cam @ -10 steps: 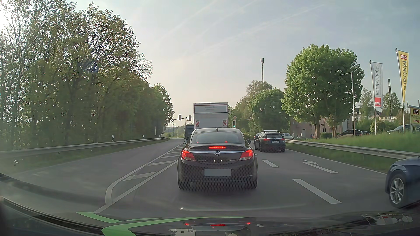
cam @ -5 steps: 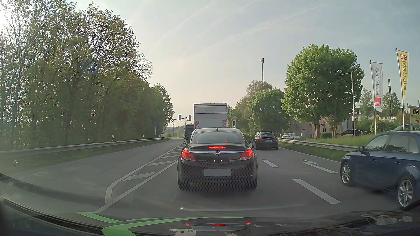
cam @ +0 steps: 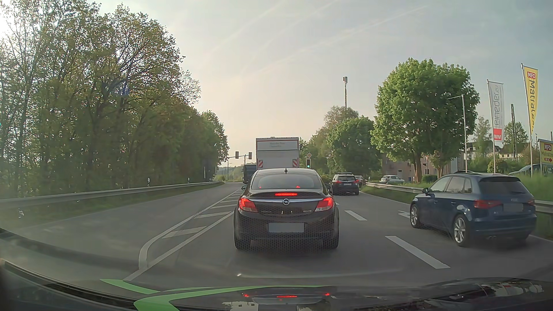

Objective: Follow the waypoints while adhering to traffic rules and regulations

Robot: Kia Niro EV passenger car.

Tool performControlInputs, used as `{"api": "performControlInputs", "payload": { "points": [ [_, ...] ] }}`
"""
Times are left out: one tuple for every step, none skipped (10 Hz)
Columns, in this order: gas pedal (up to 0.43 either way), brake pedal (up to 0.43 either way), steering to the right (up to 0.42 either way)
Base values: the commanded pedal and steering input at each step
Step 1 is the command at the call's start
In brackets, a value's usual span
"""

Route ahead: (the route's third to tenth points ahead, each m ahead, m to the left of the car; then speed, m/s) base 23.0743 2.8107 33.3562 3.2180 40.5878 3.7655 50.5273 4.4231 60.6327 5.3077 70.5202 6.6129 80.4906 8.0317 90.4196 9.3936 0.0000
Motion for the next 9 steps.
{"api": "performControlInputs", "payload": {
  "points": [
    [0.000,0.238,0.001],
    [0.000,0.238,0.001],
    [0.000,0.238,0.001],
    [0.000,0.238,0.001],
    [0.000,0.238,0.001],
    [0.000,0.238,0.001],
    [0.000,0.238,0.001],
    [0.000,0.238,0.001],
    [0.000,0.238,0.001]
  ]
}}
